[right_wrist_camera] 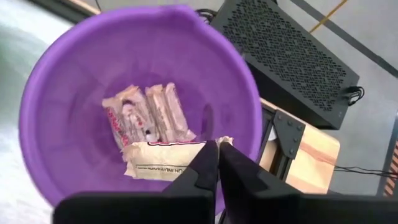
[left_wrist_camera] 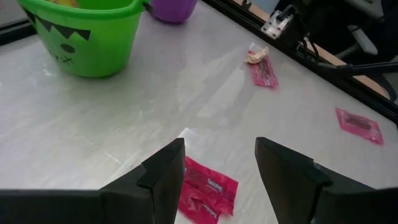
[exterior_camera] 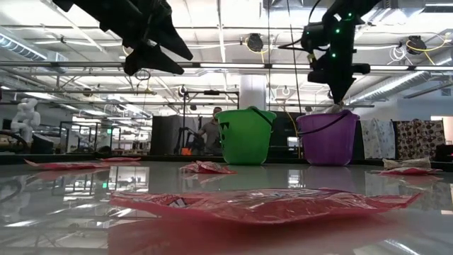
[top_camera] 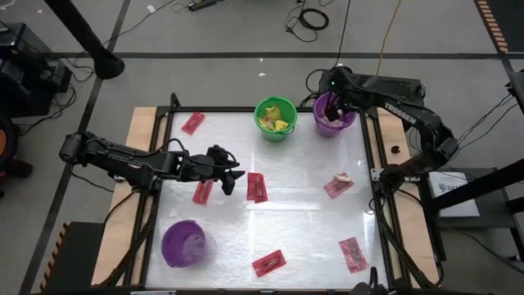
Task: Sort candy by brand, put in halloween buckets
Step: Put the light brown chocolate bar into the top violet bucket
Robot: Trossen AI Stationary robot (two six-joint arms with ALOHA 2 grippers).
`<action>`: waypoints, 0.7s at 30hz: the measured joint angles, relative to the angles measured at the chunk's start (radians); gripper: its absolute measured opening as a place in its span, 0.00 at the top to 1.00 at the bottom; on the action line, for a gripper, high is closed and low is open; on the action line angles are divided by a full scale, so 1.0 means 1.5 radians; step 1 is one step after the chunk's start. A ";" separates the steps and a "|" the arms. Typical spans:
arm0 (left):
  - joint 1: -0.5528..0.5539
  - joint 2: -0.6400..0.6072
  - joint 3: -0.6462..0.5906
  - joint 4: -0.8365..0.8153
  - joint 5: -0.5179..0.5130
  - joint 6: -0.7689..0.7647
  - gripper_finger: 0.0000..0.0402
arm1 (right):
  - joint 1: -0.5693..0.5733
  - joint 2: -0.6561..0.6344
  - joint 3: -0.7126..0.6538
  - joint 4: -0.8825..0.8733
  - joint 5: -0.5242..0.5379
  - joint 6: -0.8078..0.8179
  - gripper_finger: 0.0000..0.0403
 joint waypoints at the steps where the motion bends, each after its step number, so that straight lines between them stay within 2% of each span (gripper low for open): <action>1: 0.000 0.000 0.000 0.000 0.000 0.000 0.49 | -0.004 0.000 0.000 0.004 0.001 0.000 0.97; 7: 0.000 0.000 0.000 0.000 -0.009 0.000 0.49 | -0.017 -0.002 0.000 0.007 -0.004 -0.003 0.84; 13: 0.000 0.000 0.000 -0.001 -0.054 0.001 0.49 | -0.017 -0.002 0.002 -0.001 -0.012 -0.014 0.66; 15: 0.000 0.000 0.000 -0.001 -0.056 0.006 0.49 | -0.017 -0.002 0.015 -0.036 -0.050 -0.014 0.62; 17: 0.000 0.000 0.000 -0.001 -0.056 0.021 0.49 | -0.016 -0.002 0.035 -0.071 -0.120 0.000 0.59; 19: 0.001 0.000 0.000 -0.001 -0.056 0.033 0.49 | -0.009 -0.003 0.051 -0.106 -0.197 0.019 0.57; 21: 0.005 0.000 0.000 -0.001 -0.056 0.057 0.49 | 0.003 -0.014 0.055 -0.134 -0.236 0.032 0.57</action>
